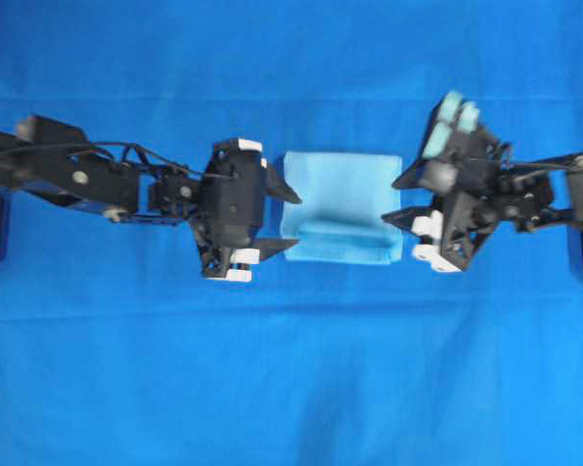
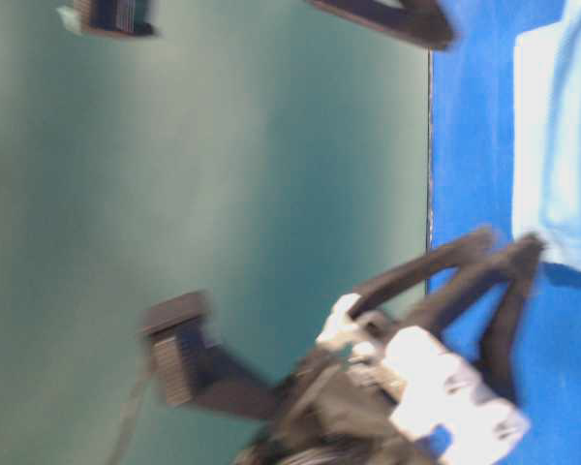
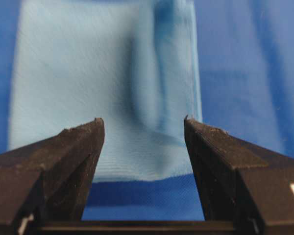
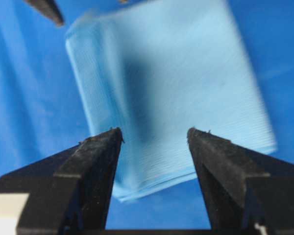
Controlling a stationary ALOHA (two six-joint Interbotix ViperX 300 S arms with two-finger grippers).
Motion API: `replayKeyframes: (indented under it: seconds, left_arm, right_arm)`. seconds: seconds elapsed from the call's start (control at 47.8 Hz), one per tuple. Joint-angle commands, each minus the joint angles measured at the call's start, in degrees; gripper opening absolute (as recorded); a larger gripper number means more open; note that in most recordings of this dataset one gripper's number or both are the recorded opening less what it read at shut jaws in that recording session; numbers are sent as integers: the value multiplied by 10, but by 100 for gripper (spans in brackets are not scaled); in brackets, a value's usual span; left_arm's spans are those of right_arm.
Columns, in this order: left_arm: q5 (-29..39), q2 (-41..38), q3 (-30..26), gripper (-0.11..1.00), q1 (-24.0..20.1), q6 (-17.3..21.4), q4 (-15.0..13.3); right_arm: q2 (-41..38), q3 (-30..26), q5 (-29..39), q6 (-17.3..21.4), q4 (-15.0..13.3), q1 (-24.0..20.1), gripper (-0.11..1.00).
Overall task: Fold the light blue towel.
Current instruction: 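Open both grippers and release the folded towel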
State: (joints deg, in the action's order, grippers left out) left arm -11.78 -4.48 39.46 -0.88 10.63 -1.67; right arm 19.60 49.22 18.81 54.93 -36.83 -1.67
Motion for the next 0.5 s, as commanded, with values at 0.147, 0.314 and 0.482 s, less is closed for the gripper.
replayKeyframes:
  seconds: [0.147,0.314,0.482]
  left_arm:
    - [36,117,28,63,2,-1,1]
    - [33,185,79,63,2,-17,1]
    - [9,241,134,63,4,-19,1]
  right_arm:
    - [121,19,40,-1,-20,-3,60]
    - [212,53,46,-14,-25,-5,60]
    - [297,90,46,-41,-25,-7,60]
